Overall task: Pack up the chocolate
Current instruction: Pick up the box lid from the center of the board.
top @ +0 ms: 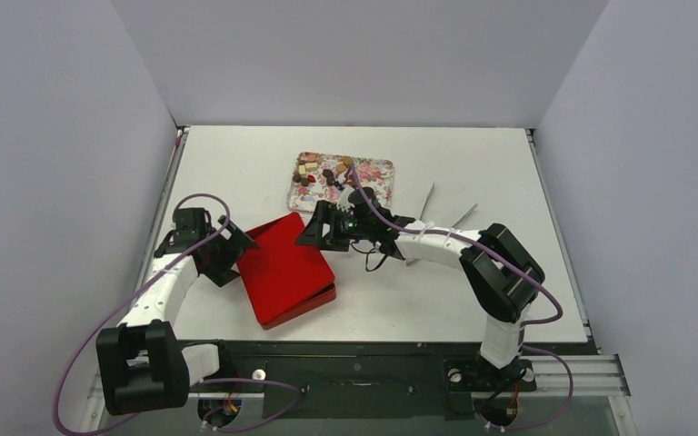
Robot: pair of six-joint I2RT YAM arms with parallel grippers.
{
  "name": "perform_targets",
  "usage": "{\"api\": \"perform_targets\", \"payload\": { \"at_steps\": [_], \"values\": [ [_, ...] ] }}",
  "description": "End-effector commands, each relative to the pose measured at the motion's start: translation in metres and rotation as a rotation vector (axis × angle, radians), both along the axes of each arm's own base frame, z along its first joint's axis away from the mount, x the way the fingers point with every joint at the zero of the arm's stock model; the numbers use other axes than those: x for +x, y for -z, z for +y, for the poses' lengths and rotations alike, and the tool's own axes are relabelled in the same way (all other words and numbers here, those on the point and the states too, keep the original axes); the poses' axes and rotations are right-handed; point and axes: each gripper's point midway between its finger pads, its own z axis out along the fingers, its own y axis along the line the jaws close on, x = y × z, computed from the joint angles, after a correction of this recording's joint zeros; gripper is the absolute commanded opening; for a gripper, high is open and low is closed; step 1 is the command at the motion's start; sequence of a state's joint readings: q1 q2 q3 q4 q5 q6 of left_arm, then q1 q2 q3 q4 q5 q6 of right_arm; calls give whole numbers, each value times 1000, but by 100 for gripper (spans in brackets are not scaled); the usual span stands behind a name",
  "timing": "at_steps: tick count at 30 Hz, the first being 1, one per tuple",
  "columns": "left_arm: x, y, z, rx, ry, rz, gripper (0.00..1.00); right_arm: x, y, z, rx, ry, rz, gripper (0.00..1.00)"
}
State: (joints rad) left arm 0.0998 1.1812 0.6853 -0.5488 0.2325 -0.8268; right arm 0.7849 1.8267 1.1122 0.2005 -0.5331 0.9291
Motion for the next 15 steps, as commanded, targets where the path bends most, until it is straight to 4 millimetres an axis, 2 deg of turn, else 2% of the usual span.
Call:
{"api": "perform_targets", "payload": {
  "at_steps": [1, 11, 15],
  "values": [
    [19, -21, -3, -6, 42, -94, 87, 8, -41, 17, 142, -21, -40, 70],
    [18, -19, -5, -15, 47, -91, 82, 5, -26, 27, 171, -49, 47, 58],
    [19, -20, -5, -18, 50, -95, 82, 4, -23, 30, 181, -57, 61, 49]
  ]
}}
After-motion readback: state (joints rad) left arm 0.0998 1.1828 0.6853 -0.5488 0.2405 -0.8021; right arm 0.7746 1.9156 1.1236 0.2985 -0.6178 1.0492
